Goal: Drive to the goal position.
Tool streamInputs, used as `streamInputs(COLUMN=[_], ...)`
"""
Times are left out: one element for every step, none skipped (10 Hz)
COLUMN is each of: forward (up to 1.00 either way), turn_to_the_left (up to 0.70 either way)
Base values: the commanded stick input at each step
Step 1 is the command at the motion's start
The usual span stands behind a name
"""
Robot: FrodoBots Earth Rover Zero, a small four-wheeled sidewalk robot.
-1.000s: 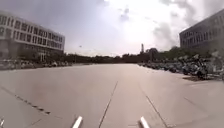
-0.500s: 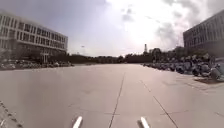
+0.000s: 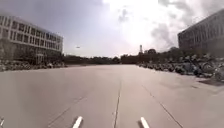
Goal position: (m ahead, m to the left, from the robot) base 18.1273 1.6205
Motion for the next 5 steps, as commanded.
streamInputs(forward=[1.00,1.00,1.00,1.00,1.00], turn_to_the_left=[0.01,0.02,0.02,0.01,0.02])
